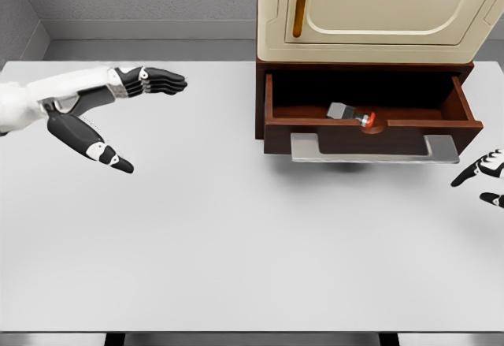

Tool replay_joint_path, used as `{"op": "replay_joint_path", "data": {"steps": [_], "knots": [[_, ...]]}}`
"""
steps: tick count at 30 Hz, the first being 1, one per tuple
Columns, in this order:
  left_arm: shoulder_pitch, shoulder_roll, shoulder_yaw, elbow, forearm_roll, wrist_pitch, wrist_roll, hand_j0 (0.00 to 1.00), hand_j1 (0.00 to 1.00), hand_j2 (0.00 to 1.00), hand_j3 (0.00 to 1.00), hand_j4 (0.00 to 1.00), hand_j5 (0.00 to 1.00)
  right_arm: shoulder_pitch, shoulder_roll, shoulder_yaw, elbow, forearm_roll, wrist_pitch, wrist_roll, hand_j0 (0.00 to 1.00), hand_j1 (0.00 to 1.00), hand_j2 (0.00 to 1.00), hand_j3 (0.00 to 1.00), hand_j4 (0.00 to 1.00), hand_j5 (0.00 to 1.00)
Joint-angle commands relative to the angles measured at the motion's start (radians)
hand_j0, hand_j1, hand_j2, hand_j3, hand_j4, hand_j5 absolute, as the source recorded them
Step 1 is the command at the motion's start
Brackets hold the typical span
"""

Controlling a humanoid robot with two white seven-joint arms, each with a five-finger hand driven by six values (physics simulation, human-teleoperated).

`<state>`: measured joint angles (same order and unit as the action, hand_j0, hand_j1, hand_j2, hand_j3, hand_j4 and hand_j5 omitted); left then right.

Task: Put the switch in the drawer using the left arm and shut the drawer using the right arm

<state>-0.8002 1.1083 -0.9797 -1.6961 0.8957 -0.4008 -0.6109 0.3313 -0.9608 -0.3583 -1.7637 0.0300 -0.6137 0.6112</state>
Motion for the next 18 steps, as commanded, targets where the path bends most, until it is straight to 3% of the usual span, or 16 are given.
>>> {"op": "replay_joint_path", "data": {"steps": [1,2,3,5,7,8,18], "knots": [[0.068,-0.024,0.215,0.030,-0.014,-0.009,0.000,1.00,1.00,1.00,1.00,1.00,1.00,0.000,-0.006,0.005,0.000,-0.007,0.003,0.000,0.60,0.60,0.60,0.60,0.60,0.60],[0.171,-0.085,0.354,0.032,-0.026,0.000,0.000,1.00,1.00,1.00,1.00,1.00,1.00,-0.002,-0.006,0.005,0.000,-0.007,0.003,0.000,0.60,0.60,0.60,0.60,0.60,0.60],[0.200,-0.133,0.406,0.032,-0.072,0.042,0.000,1.00,1.00,1.00,1.00,1.00,1.00,-0.002,-0.006,0.005,0.000,-0.007,0.003,0.000,0.60,0.60,0.60,0.60,0.60,0.60],[0.196,-0.260,0.458,0.032,-0.175,0.158,0.000,1.00,1.00,1.00,1.00,1.00,1.00,-0.003,-0.006,0.005,0.001,-0.007,0.003,0.000,0.60,0.60,0.60,0.60,0.60,0.60],[0.205,-0.315,0.536,0.068,-0.195,0.207,0.000,1.00,1.00,1.00,1.00,1.00,1.00,-0.009,-0.007,0.005,0.001,-0.007,0.003,0.000,0.60,0.60,0.60,0.60,0.60,0.60],[0.200,-0.326,0.547,0.111,-0.195,0.208,0.000,1.00,1.00,1.00,1.00,1.00,1.00,-0.021,-0.019,0.022,0.001,-0.007,0.003,0.000,0.60,0.60,0.60,0.60,0.60,0.60],[0.205,-0.366,0.555,0.111,-0.242,0.243,0.000,1.00,1.00,1.00,1.00,1.00,1.00,-0.057,-0.026,0.067,0.001,-0.007,0.003,0.000,0.60,0.60,0.60,0.60,0.60,0.60]]}}
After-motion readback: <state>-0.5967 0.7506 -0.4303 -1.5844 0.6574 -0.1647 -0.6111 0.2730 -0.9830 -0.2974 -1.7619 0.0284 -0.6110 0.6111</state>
